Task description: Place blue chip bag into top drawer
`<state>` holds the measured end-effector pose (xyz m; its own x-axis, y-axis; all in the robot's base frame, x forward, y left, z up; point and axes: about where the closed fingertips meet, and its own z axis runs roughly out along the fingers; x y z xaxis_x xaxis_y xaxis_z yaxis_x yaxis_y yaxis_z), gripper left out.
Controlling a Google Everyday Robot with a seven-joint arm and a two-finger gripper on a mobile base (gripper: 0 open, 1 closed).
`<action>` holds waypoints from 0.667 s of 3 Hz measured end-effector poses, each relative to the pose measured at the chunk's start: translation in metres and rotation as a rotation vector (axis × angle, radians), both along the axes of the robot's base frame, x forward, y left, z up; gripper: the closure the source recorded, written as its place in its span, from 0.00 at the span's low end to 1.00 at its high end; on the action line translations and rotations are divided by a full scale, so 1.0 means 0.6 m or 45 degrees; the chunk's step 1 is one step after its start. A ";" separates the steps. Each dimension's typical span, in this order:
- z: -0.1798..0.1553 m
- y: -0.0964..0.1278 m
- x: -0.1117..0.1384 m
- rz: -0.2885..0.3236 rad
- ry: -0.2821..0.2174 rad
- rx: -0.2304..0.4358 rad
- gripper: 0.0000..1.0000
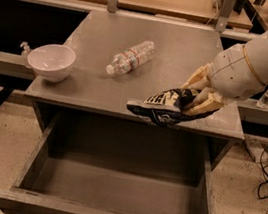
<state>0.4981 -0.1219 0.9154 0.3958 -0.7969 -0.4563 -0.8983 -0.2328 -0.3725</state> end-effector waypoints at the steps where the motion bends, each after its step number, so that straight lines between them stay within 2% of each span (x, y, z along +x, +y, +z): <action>1: 0.001 0.002 0.003 -0.005 -0.007 0.003 1.00; 2: -0.013 0.010 -0.040 -0.008 -0.025 0.033 1.00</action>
Offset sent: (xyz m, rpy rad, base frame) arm -0.1293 0.0045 -0.0623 0.1022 -0.0253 -0.0544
